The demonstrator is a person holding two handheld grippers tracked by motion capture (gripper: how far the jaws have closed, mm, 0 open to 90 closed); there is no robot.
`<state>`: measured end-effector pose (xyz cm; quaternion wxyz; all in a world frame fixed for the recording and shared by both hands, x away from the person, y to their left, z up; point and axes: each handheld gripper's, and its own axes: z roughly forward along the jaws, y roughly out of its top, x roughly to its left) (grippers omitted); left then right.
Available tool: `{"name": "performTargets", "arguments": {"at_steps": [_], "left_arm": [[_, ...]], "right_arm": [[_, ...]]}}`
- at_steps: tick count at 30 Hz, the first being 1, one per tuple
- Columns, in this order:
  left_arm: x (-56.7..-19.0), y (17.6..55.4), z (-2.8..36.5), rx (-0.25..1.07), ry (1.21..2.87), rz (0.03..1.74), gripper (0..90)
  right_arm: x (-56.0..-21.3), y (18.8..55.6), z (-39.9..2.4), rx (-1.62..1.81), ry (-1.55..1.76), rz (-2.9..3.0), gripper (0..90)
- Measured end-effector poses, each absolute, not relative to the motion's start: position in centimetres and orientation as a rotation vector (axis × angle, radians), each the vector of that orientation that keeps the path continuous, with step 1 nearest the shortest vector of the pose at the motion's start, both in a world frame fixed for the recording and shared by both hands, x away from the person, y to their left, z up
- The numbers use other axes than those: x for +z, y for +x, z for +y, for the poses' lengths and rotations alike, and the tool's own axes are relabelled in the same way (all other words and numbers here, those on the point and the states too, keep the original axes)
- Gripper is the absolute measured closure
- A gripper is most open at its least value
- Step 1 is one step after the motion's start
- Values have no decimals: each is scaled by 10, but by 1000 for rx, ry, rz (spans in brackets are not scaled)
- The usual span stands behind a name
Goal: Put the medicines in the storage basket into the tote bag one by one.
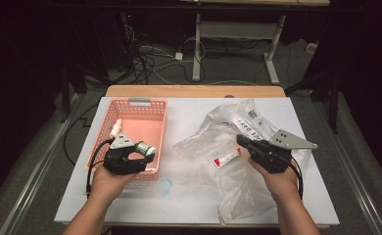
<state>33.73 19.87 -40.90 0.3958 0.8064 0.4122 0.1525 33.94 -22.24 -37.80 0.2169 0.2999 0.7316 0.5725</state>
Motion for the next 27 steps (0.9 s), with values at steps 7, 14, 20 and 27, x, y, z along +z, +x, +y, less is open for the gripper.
{"name": "performTargets", "arguments": {"at_steps": [7, 14, 20, 27], "left_arm": [[-398, 326, 187, 410, 2028, 980, 352], [-397, 320, 173, 393, 2030, 930, 352], [-398, 315, 163, 367, 2036, 893, 352], [-398, 307, 148, 338, 2061, 837, 352]], "right_arm": [[-377, 338, -224, 1591, 837, 2024, 900], [-377, 338, -224, 1592, 831, 2026, 900], [-377, 338, -223, 1591, 826, 2030, 900], [-377, 338, -222, 1591, 827, 2030, 900]]}}
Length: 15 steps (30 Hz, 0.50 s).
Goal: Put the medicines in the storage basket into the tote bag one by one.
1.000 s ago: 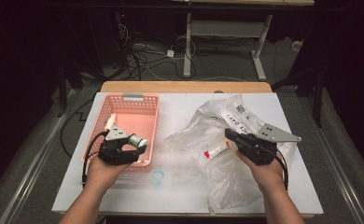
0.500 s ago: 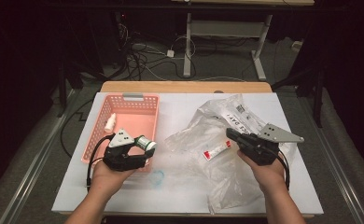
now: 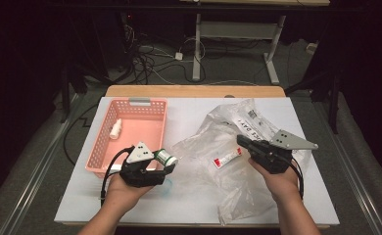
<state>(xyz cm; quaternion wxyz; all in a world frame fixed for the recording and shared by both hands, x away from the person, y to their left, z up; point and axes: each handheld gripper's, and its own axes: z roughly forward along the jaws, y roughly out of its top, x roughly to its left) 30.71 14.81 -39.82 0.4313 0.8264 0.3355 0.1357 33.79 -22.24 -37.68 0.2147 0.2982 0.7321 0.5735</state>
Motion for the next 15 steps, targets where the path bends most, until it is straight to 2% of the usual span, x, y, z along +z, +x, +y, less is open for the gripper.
{"name": "performTargets", "arguments": {"at_steps": [15], "left_arm": [[-408, 294, 107, 276, 2139, 708, 352]], "right_arm": [[-378, 338, -221, 1583, 825, 2039, 900]]}}
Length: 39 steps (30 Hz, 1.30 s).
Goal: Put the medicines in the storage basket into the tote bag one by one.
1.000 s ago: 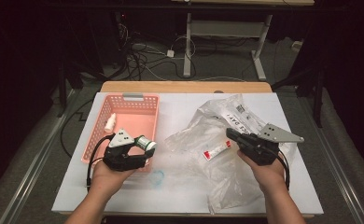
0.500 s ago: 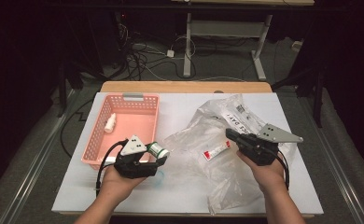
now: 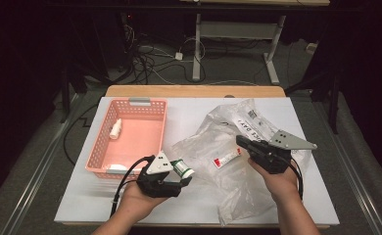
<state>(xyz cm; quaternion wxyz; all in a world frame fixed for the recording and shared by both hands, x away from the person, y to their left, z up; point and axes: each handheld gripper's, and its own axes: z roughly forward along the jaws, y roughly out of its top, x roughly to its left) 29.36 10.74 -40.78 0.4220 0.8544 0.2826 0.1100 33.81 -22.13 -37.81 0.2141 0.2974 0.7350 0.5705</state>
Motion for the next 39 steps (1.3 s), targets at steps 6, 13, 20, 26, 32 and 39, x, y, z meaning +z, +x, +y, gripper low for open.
{"name": "performTargets", "arguments": {"at_steps": [6, 13, 20, 26, 32, 39], "left_arm": [[-415, 296, 92, 244, 2146, 685, 352], [-421, 303, 72, 226, 2153, 660, 352], [-431, 319, 46, 214, 2182, 643, 352], [-435, 338, 31, 225, 2170, 666, 352], [-436, 351, 15, 249, 2156, 666, 352], [-438, 364, -2, 264, 2141, 680, 352]], "right_arm": [[-378, 338, -220, 1579, 819, 2043, 900], [-378, 338, -220, 1579, 821, 2043, 900], [-378, 338, -221, 1581, 825, 2038, 900], [-379, 338, -221, 1585, 826, 2039, 900], [-379, 338, -222, 1587, 825, 2038, 900], [-379, 339, -223, 1588, 831, 2033, 900]]}}
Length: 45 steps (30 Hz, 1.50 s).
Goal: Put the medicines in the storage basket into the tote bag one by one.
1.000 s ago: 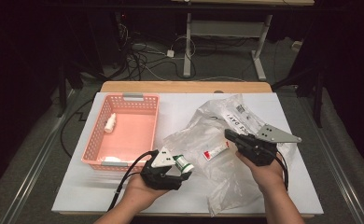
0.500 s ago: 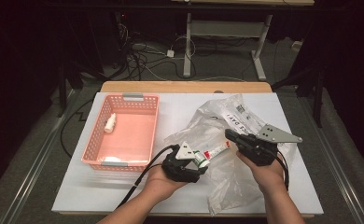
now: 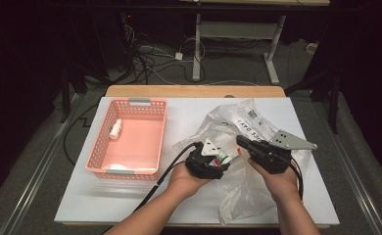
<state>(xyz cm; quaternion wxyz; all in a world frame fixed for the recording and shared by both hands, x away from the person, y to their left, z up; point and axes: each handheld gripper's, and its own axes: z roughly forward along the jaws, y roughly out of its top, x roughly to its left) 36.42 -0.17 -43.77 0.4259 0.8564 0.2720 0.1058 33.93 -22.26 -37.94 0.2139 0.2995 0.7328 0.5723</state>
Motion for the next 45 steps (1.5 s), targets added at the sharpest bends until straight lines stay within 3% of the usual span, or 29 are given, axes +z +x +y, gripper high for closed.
{"name": "performTargets", "arguments": {"at_steps": [27, 33, 38, 45], "left_arm": [[-457, 426, -36, 357, 2183, 820, 350], [-457, 425, -38, 335, 2185, 800, 347], [-452, 421, -35, 329, 2194, 796, 266], [-448, 409, -32, 264, 2180, 781, 236]], "right_arm": [[-378, 338, -221, 1606, 824, 2027, 900], [-378, 339, -221, 1608, 827, 2029, 900], [-380, 340, -222, 1604, 841, 2032, 900], [-379, 339, -221, 1600, 830, 2033, 900]]}}
